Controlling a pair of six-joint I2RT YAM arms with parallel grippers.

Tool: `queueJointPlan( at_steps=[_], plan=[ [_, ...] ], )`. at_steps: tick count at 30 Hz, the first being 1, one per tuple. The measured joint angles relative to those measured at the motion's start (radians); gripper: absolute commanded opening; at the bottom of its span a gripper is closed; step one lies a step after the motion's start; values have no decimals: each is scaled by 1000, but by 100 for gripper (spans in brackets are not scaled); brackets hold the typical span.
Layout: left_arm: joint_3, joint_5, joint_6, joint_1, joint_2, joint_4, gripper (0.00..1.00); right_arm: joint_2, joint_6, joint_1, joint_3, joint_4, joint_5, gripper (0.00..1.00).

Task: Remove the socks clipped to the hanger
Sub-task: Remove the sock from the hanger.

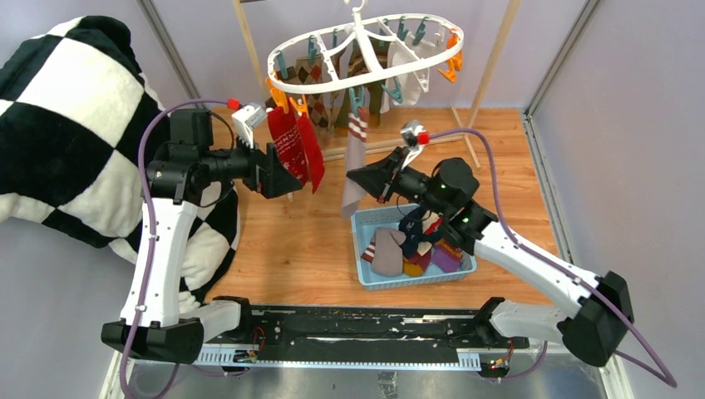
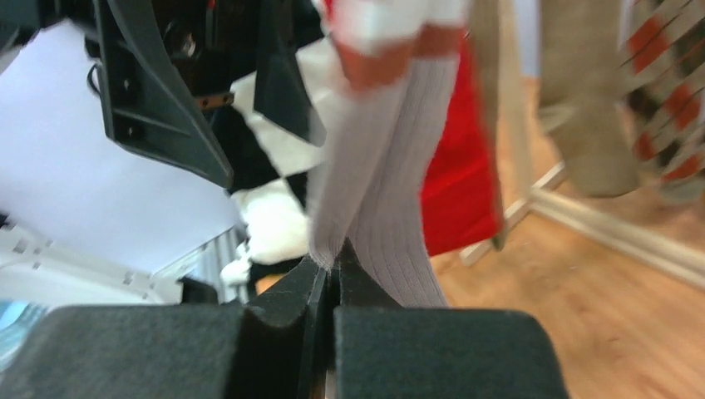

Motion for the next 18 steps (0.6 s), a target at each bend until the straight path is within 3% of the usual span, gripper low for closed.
queueJointPlan(
  at_steps=[7, 18],
  plan=[
    [-6, 60, 32, -101, 18, -1, 99, 121, 147, 0, 10, 84, -214, 1],
    [-11, 84, 78, -190, 81, -1, 99, 199, 374, 1, 27, 324, -325, 2]
  ],
)
